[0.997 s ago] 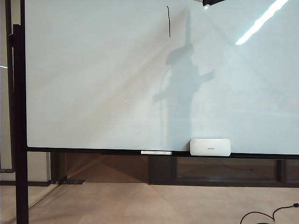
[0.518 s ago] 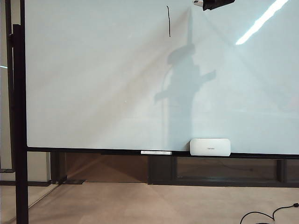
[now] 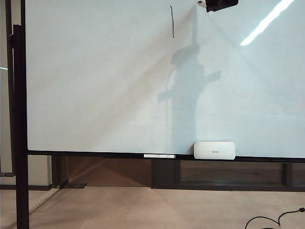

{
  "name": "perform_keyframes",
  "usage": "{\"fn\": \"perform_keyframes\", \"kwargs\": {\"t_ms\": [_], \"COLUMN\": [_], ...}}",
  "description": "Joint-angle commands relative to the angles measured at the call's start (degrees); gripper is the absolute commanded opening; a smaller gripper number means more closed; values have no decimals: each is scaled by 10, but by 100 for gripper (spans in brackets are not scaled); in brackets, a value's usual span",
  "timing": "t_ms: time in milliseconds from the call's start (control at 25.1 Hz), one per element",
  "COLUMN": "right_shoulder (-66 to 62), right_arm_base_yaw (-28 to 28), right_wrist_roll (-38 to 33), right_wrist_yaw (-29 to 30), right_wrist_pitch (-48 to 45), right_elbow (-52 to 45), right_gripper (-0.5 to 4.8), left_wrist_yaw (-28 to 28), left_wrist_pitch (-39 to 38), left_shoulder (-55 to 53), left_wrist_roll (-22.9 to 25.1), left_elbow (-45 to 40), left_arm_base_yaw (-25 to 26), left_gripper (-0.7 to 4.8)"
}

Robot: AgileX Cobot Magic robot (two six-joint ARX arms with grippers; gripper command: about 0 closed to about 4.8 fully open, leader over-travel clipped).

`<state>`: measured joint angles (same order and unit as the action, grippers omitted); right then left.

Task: Reach to the right to find the marker pen, pick it up, and write the number 16 on the whiteboard.

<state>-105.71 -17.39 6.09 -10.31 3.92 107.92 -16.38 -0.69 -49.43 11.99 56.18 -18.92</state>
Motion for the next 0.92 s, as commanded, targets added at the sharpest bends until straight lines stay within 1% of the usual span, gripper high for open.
{"fn": "perform_keyframes", "kwargs": {"t_ms": [40,917], "right_shoulder": [-1,-13], "right_arm_base_yaw": [0,8], "right_wrist_roll": [2,2], "right_wrist_yaw": [-2,-1], "right_wrist_pitch": [-15,-38], "right_elbow": [3,3], "right_gripper": [-2,-2], "left_wrist_yaw": [-1,-1], "left_wrist_pitch": [9,28], "left_shoulder": [2,2], "left_wrist_roll": [2,3], "left_elbow": [1,1], "left_arm_base_yaw": [0,0], "left_gripper": [-5,-5]}}
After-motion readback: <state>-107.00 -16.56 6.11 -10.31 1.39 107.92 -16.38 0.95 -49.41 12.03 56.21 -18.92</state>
